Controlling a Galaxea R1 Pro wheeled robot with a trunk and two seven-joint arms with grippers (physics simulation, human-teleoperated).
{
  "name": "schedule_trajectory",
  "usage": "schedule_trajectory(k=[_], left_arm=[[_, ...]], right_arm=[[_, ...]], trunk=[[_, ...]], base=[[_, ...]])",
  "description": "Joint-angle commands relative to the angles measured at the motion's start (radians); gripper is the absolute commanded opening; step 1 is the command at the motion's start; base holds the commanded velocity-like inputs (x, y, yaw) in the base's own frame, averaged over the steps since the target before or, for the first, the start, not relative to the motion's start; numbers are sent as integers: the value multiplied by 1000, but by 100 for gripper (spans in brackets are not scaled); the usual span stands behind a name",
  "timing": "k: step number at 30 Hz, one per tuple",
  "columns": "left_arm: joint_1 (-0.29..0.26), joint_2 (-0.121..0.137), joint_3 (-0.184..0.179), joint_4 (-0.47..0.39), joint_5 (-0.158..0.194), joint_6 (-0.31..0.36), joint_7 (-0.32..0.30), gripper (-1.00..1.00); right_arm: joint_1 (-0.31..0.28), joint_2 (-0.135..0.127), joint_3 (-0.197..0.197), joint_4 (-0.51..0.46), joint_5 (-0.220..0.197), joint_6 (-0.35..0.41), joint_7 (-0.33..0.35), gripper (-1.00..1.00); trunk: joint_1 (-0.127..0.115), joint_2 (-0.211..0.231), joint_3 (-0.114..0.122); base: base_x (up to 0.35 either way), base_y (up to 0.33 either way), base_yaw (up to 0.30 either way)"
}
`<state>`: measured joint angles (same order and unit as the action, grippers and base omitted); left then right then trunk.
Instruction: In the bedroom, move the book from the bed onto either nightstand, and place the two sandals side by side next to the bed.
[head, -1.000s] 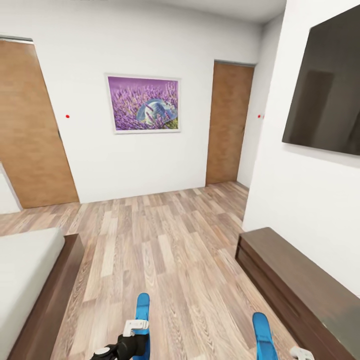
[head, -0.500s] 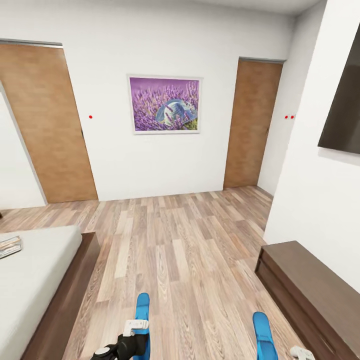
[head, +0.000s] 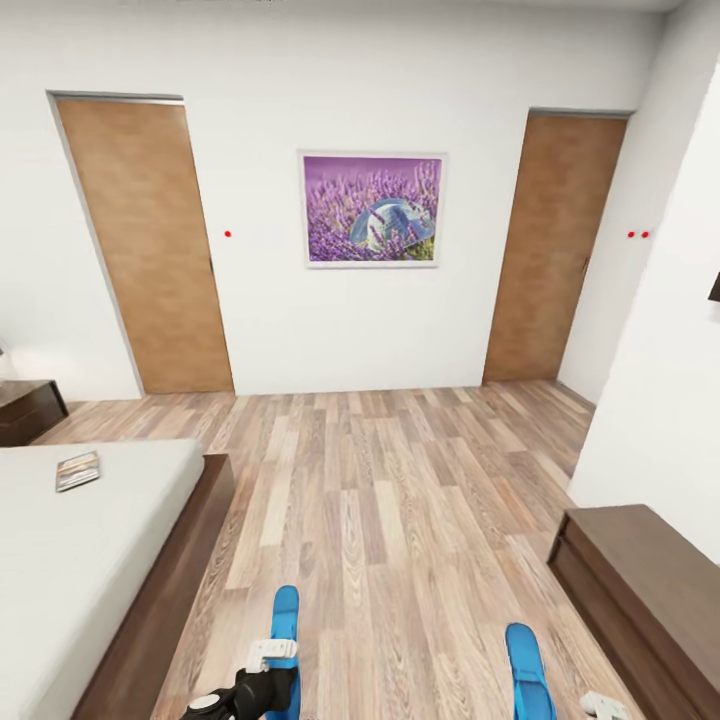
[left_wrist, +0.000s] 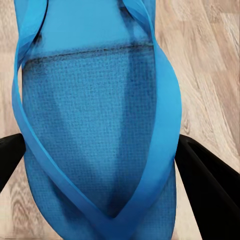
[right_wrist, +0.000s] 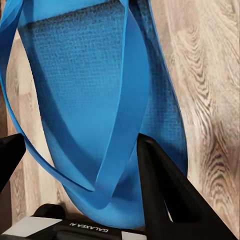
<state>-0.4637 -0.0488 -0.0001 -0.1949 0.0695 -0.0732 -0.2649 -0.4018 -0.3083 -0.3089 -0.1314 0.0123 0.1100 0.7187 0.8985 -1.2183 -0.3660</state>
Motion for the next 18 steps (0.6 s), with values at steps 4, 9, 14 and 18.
schedule_trajectory(k=[4, 9, 14, 18], left_arm=[[-1, 0, 0, 2, 7, -2, -4, -100], [-1, 0, 0, 2, 7, -2, -4, -100], [-1, 0, 0, 2, 7, -2, -4, -100], [-1, 0, 0, 2, 7, -2, -4, -100]], right_arm=[[0, 0, -9, -2, -2, 13, 5, -100], [0, 0, -9, -2, -2, 13, 5, -100], [0, 0, -9, -1, -1, -4, 3, -100], [0, 0, -9, 0, -2, -49, 2, -100]], trunk=[[0, -1, -1], [0, -1, -1], [0, -1, -1], [0, -1, -1]], base=[[0, 0, 292], [0, 0, 292], [0, 0, 121], [0, 0, 17]])
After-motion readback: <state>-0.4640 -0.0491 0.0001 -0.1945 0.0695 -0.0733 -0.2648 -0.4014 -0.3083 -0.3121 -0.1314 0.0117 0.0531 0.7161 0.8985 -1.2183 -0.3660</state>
